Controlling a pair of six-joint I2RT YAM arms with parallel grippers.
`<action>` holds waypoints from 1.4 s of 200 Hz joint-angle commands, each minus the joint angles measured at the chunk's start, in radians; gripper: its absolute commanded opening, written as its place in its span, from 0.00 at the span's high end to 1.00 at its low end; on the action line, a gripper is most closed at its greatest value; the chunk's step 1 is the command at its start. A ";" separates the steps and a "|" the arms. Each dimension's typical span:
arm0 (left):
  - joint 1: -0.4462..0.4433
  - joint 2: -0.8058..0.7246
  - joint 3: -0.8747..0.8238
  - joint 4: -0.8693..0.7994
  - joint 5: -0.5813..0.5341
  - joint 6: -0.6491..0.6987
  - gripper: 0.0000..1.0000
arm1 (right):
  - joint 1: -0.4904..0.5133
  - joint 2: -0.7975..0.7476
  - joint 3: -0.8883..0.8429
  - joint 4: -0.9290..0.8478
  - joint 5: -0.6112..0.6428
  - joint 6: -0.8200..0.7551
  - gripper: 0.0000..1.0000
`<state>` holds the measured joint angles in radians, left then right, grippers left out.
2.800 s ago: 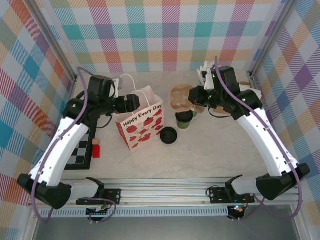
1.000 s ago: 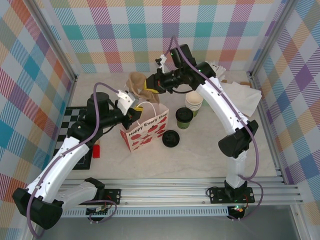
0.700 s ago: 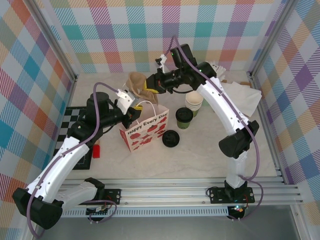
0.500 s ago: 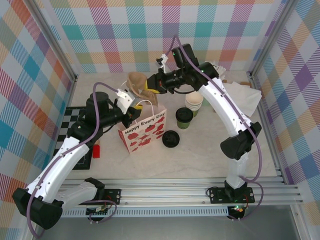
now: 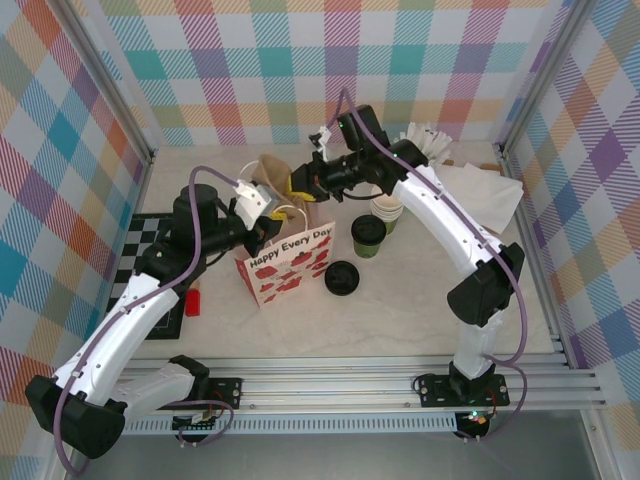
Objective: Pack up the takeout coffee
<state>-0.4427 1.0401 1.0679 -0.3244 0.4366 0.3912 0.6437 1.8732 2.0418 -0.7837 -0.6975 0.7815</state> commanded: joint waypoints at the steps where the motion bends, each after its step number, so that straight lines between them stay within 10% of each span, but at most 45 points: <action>1: -0.004 -0.027 -0.012 0.010 0.038 0.044 0.93 | 0.015 0.002 -0.026 0.012 0.035 0.018 1.00; 110: -0.012 -0.125 -0.035 0.037 0.090 0.010 0.76 | 0.054 0.038 0.012 -0.159 0.301 -0.076 1.00; 178: -0.063 -0.159 0.067 -0.141 0.362 0.123 0.63 | 0.102 0.055 -0.005 -0.232 0.466 -0.156 1.00; 202: -0.064 -0.193 0.031 -0.021 0.126 0.024 0.15 | 0.112 0.060 -0.008 -0.212 0.470 -0.203 1.00; 218: -0.064 -0.183 0.025 0.092 -0.170 -0.094 0.01 | 0.121 0.067 -0.004 -0.199 0.482 -0.241 1.00; 240: -0.035 -0.088 0.149 0.002 -0.568 -0.294 0.00 | 0.139 0.076 0.015 -0.212 0.553 -0.276 1.00; 280: -0.001 0.171 0.411 -0.294 -0.540 -0.321 0.01 | 0.172 0.081 0.019 -0.226 0.642 -0.347 1.00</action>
<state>-0.4553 1.1084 1.4033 -0.4522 0.0113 0.1463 0.7937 1.9427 2.0312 -0.9894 -0.1284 0.5156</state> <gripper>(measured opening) 0.999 0.126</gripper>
